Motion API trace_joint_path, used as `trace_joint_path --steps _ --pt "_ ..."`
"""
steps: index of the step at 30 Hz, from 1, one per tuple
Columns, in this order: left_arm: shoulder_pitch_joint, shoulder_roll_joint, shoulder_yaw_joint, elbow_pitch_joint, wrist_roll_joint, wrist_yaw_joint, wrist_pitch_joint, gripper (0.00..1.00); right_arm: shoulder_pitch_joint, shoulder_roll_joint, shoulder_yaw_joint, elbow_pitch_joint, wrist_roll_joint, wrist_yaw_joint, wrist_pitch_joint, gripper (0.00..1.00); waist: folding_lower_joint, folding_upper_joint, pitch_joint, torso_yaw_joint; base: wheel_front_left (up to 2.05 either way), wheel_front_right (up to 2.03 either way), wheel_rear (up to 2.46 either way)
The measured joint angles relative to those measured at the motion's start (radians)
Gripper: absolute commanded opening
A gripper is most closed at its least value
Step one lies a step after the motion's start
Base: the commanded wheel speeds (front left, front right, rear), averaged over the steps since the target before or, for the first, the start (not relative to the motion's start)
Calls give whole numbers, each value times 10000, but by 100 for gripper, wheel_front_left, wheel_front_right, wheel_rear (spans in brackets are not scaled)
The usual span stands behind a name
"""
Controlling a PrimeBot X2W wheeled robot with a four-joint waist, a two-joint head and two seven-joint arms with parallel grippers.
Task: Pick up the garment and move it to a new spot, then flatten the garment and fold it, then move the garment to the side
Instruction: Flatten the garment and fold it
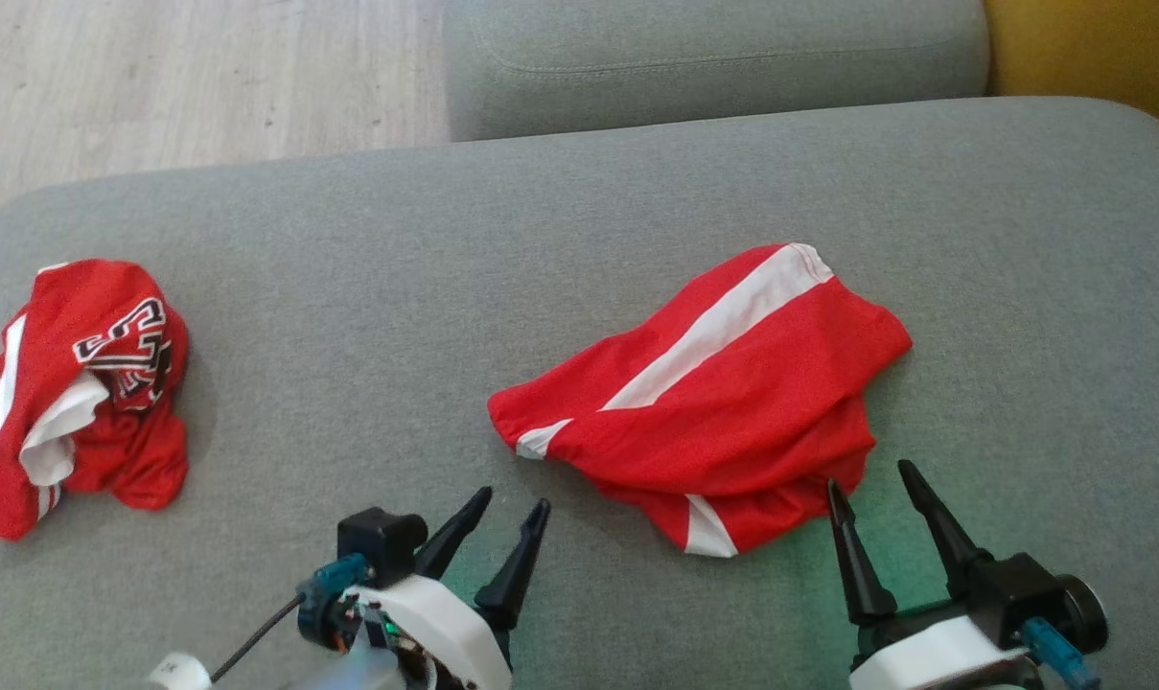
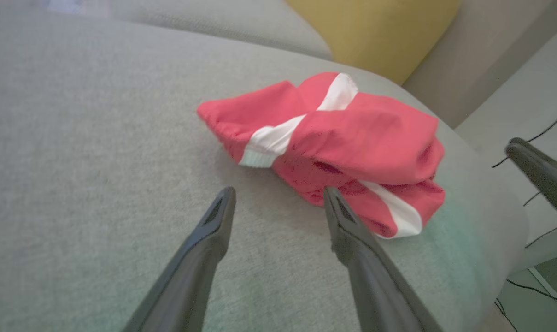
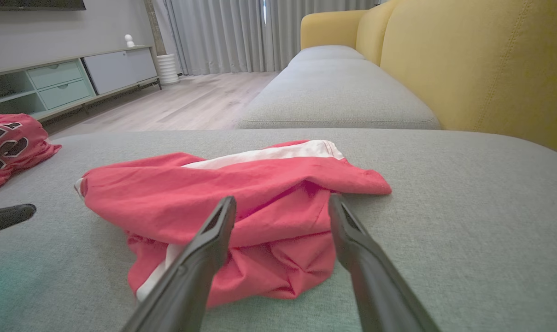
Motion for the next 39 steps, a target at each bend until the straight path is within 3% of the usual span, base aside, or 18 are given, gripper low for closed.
trace_joint_path --steps 4,9,17,24,31,35,36,37,38,39 --pt "-6 -541 334 1087 -527 -209 0 100 -7 4 4 50 90 0 0 100 0 0 7 -174 0 0 0" --pt "-34 -1262 570 1827 69 -456 0 100 -701 -33 -186 677 82 -2 0 100 0 0 84 -181 0 0 0" --pt "295 -2086 2855 334 3825 800 -4 100 -4531 -1789 -846 4487 328 0 499 100 1 0 443 1045 0 0 0" --pt "2179 -2648 4631 -1789 6546 1841 -15 100 -6243 -3300 -4 6408 1528 0 1597 100 1 0 930 2428 0 0 0" --pt "3200 -3001 5206 -2853 7683 1732 -17 100 -6729 -4197 1289 7352 2813 0 2631 100 1 0 1434 3500 0 0 0" --pt "3243 -3049 5329 -2871 8008 1509 -15 100 -7035 -4429 1335 7804 3728 0 3168 100 2 0 1768 3859 0 0 0" --pt "3242 -3072 5371 -2872 8040 1438 -15 100 -7098 -4504 1432 7808 3902 -2 3281 93 1 0 1827 3934 0 0 0" --pt "3244 -3089 5413 -2872 8084 1386 -15 100 -7142 -4602 1572 7756 4057 -2 3354 38 0 0 1883 3989 0 0 0" --pt "3245 -3093 5467 -2872 8094 1383 -17 100 -7157 -4694 1701 7664 4217 0 3375 0 0 0 1932 4015 0 0 0" --pt "3246 -3093 5526 -2871 8092 1383 -15 100 -7161 -4757 1856 7561 4343 0 3375 0 2 0 1962 4004 0 0 0"
